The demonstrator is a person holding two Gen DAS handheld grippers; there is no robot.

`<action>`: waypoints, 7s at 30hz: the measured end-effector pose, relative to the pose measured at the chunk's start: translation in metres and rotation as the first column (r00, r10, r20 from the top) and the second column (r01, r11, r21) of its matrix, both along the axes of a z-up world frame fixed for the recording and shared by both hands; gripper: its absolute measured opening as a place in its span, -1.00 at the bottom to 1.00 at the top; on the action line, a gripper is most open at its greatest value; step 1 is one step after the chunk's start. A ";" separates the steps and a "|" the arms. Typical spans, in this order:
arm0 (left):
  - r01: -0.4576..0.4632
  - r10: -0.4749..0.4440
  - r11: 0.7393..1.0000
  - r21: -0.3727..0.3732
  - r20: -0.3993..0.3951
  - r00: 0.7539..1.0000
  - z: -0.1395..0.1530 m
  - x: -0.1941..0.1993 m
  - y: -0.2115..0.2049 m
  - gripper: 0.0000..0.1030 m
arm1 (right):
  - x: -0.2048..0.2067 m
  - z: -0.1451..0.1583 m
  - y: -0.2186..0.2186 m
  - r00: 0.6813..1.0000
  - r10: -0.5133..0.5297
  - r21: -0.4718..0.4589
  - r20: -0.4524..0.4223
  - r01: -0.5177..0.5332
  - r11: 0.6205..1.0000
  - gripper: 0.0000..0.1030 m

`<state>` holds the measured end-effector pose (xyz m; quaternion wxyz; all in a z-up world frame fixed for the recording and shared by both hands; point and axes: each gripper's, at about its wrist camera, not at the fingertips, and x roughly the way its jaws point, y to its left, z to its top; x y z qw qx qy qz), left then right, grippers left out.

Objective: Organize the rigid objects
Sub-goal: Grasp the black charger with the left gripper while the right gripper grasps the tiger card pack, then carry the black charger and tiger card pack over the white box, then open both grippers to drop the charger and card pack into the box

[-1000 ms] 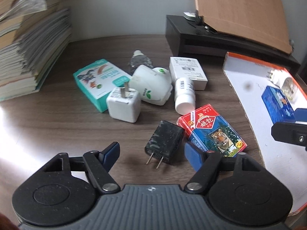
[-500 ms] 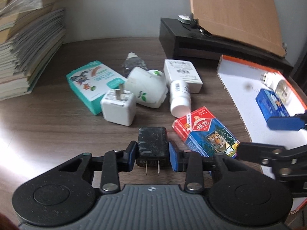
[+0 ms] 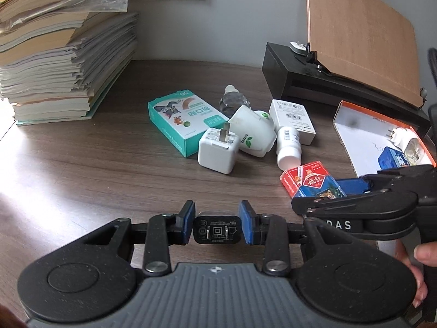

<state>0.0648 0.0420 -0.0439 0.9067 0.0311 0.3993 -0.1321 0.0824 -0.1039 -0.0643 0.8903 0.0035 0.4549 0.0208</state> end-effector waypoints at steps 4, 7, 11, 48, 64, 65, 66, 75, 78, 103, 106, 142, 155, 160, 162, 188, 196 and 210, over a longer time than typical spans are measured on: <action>-0.006 0.007 1.000 0.015 -0.041 0.999 -0.010 -0.002 0.001 -0.31 | -0.007 0.000 -0.002 1.000 -0.004 0.009 -0.004 0.004 1.000 0.38; -0.017 0.018 1.000 0.019 -0.049 0.999 -0.018 -0.006 0.002 -0.28 | -0.016 0.000 -0.003 1.000 -0.001 0.001 -0.003 0.001 1.000 0.38; -0.035 0.036 0.999 0.012 -0.040 0.999 -0.026 -0.004 0.001 -0.09 | -0.026 0.002 -0.004 1.000 0.002 0.000 0.001 -0.002 1.000 0.38; 0.295 -0.281 0.942 -0.160 0.106 0.954 0.074 -0.061 -0.159 -0.31 | -0.183 0.114 -0.151 0.850 -0.454 0.032 0.268 0.463 0.886 0.38; 0.339 -0.327 0.929 -0.150 0.101 0.940 0.071 -0.071 -0.191 -0.31 | -0.196 0.110 -0.171 0.840 -0.478 0.034 0.256 0.487 0.873 0.38; 0.336 -0.324 0.930 -0.149 0.099 0.941 0.071 -0.071 -0.191 -0.31 | -0.195 0.110 -0.171 0.841 -0.476 0.035 0.256 0.484 0.874 0.38; 0.333 -0.321 0.931 -0.149 0.098 0.942 0.070 -0.071 -0.191 -0.31 | -0.194 0.110 -0.172 0.843 -0.474 0.037 0.255 0.482 0.876 0.38; 0.302 -0.291 0.941 -0.149 0.092 0.952 0.071 -0.069 -0.187 -0.31 | -0.185 0.109 -0.173 0.856 -0.452 0.039 0.250 0.458 0.888 0.38; 0.291 -0.281 0.945 -0.149 0.089 0.956 0.070 -0.068 -0.186 -0.31 | -0.182 0.109 -0.173 0.859 -0.448 0.039 0.247 0.453 0.891 0.38; 0.296 -0.283 0.943 -0.153 0.099 0.954 0.073 -0.068 -0.192 -0.31 | -0.179 0.111 -0.179 0.854 -0.456 0.032 0.251 0.463 0.886 0.38; 0.296 -0.283 0.943 -0.152 0.100 0.954 0.073 -0.068 -0.192 -0.31 | -0.180 0.111 -0.179 0.853 -0.457 0.032 0.251 0.464 0.885 0.38; 0.290 -0.281 0.944 -0.154 0.077 0.956 0.070 -0.064 -0.192 -0.31 | -0.170 0.108 -0.179 0.863 -0.448 0.027 0.232 0.455 0.890 0.38; 0.295 -0.288 0.944 -0.148 0.065 0.955 0.066 -0.062 -0.196 -0.31 | -0.167 0.105 -0.182 0.867 -0.447 0.022 0.220 0.454 0.891 0.38; 0.295 -0.289 0.944 -0.145 0.062 0.955 0.065 -0.064 -0.197 -0.31 | -0.167 0.104 -0.183 0.869 -0.444 0.023 0.217 0.451 0.892 0.38; 0.295 -0.289 0.945 -0.143 0.063 0.955 0.065 -0.064 -0.198 -0.31 | -0.168 0.103 -0.184 0.870 -0.443 0.024 0.217 0.449 0.893 0.38; 0.275 -0.271 0.952 -0.137 0.052 0.961 0.061 -0.070 -0.198 -0.31 | -0.168 0.098 -0.187 0.882 -0.425 0.028 0.202 0.429 0.903 0.38; 0.284 -0.280 0.948 -0.144 0.047 0.959 0.059 -0.070 -0.200 -0.47 | -0.168 0.096 -0.187 0.884 -0.423 0.026 0.200 0.426 0.904 0.38; 0.260 -0.262 0.957 -0.126 0.001 0.965 0.048 -0.063 -0.198 -0.47 | -0.161 0.076 -0.196 0.886 -0.439 0.009 0.147 0.442 0.897 0.38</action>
